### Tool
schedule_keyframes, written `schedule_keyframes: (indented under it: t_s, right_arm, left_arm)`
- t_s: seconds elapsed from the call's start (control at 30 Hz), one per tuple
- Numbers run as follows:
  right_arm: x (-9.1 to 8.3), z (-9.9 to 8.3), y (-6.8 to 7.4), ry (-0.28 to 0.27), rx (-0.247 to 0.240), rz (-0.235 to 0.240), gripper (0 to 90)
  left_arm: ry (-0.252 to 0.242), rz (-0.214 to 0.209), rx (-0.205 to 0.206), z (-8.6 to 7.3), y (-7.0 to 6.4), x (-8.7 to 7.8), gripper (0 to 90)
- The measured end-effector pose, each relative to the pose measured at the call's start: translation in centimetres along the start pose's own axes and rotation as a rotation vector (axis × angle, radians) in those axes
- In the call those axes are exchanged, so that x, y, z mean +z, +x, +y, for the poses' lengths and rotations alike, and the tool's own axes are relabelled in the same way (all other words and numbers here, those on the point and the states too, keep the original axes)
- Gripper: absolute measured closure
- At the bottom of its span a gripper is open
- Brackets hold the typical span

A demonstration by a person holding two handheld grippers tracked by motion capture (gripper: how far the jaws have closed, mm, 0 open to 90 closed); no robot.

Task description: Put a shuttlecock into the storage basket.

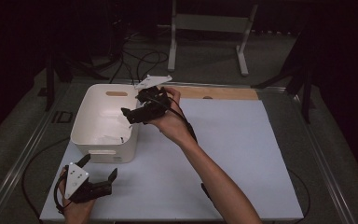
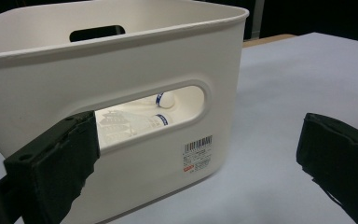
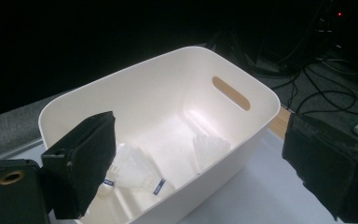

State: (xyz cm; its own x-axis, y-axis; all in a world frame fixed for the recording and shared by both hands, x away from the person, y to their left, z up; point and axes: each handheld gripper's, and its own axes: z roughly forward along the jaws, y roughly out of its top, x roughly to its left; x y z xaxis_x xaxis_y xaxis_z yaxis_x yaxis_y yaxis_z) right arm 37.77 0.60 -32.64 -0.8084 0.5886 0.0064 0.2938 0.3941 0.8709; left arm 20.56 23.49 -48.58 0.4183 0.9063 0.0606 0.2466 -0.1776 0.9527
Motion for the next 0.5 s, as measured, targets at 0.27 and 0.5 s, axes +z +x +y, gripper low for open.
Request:
schedule_keyframes:
  t_s: [0.27,0.5]
  right_arm:
    - [-0.7,-1.4,-0.5,-0.011,0.015,-0.011,9.8]
    - [-1.3,-2.6,-1.1,-0.021,0.027,-0.029,9.8]
  left_arm:
    - [0.000,0.000,0.000,0.0,0.0,0.0,0.0]
    - [0.002,-0.003,0.007,0.0,-0.1,0.1,0.0]
